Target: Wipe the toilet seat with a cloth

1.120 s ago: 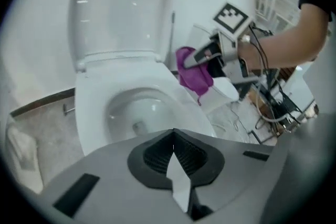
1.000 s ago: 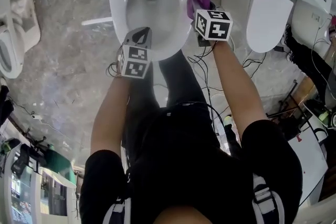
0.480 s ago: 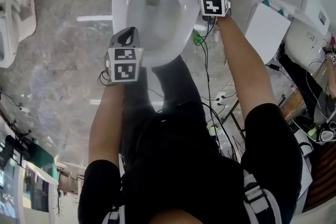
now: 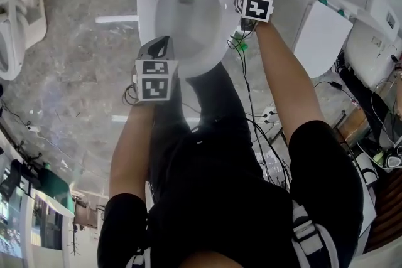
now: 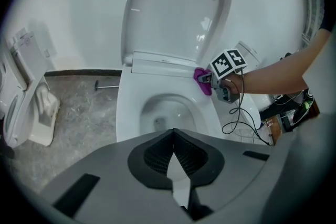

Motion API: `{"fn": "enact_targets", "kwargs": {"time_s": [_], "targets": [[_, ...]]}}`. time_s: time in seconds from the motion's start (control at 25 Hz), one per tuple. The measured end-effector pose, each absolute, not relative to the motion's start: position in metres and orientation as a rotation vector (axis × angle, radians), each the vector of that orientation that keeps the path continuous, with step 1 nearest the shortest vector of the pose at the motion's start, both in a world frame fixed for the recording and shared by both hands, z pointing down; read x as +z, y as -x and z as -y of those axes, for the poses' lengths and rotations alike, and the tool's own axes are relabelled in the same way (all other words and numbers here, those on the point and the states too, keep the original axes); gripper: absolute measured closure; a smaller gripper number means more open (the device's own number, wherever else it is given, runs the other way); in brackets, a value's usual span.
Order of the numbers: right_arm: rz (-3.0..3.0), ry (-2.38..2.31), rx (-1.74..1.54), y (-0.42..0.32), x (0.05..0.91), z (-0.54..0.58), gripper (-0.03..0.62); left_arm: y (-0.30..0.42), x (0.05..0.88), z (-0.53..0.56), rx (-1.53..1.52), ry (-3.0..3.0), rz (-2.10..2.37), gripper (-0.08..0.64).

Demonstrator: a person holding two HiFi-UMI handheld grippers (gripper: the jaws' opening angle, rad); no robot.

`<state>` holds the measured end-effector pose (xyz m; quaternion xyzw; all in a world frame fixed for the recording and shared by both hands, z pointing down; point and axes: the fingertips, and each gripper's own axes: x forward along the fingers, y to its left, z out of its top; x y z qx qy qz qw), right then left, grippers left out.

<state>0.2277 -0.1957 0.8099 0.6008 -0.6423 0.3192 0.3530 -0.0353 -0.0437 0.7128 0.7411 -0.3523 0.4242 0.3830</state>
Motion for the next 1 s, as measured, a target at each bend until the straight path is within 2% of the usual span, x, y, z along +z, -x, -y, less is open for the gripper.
{"fn": "enact_targets", "kwargs": {"time_s": [0.36, 0.6, 0.76, 1.0], "targets": [[1.767, -1.563, 0.987, -0.181, 0.810, 0.195, 0.538, 0.051, 0.711, 0.035, 1.110, -1.898, 0.841, 0.552], [1.903, -1.357, 0.850, -0.129, 0.811, 0.192, 0.538, 0.052, 0.715, 0.028, 1.129, -1.866, 0.833, 0.552], [1.991, -1.011, 0.758, -0.085, 0.826, 0.160, 0.538, 0.043, 0.713, 0.026, 1.112, -1.855, 0.809, 0.552], [1.944, -0.813, 0.683, -0.095, 0.831, 0.129, 0.537, 0.030, 0.702, 0.027, 1.110, -1.861, 0.795, 0.552]]}}
